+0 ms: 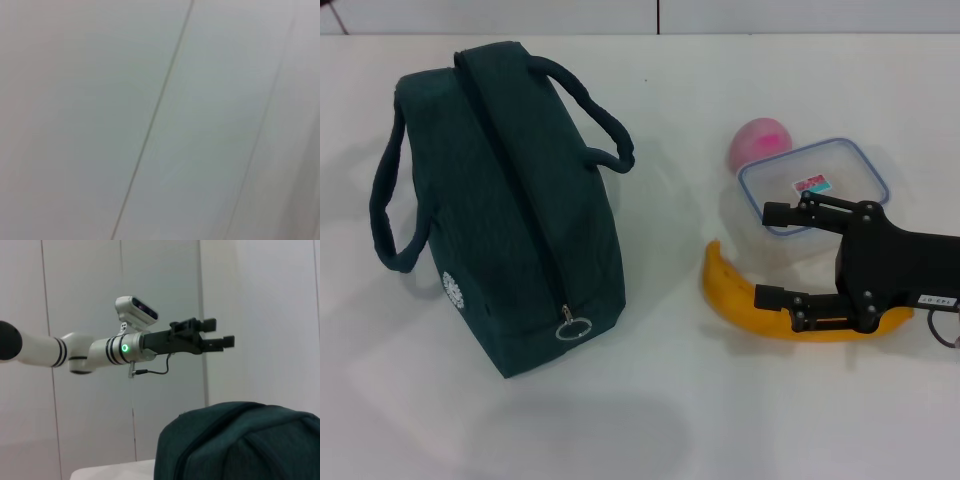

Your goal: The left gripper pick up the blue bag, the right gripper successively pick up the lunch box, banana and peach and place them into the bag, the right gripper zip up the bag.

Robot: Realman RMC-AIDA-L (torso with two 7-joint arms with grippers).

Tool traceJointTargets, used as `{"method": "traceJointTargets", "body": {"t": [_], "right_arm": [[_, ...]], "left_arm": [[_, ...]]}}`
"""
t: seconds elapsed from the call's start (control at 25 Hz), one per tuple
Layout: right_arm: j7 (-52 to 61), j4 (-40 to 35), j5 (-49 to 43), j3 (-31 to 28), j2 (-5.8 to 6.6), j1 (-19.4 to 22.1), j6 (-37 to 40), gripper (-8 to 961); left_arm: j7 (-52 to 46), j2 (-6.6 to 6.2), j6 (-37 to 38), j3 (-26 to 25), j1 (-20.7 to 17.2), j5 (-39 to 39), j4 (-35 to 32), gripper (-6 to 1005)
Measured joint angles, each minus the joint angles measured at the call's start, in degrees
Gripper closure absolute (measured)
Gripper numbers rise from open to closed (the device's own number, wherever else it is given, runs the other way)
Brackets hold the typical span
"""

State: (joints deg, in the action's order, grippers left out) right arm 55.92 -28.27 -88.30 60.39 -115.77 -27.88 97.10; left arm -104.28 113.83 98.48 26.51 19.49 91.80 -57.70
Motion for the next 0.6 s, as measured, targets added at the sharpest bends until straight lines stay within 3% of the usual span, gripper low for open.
{"method": "traceJointTargets", "body": {"t": [0.16,0.4,0.6], "right_arm": [[-0.5,0.16,0.25,-0.08,-0.02,0.22,-0.65,103],[-1.16,1.16,1.83,-0.11,0.07,0.63,-1.19,104],[-1.98,1.53,2.22,-0.09,0.1,0.98,-1.6,105]], "left_arm": [[-8.42,-0.98,-2.2,-0.11,2.4,10.45,-3.63,150],[-29.16,-1.27,-0.92,1.95,3.98,26.96,-16.65,152],[-41.13,-1.05,4.26,4.1,3.74,28.29,-22.56,153]]}}
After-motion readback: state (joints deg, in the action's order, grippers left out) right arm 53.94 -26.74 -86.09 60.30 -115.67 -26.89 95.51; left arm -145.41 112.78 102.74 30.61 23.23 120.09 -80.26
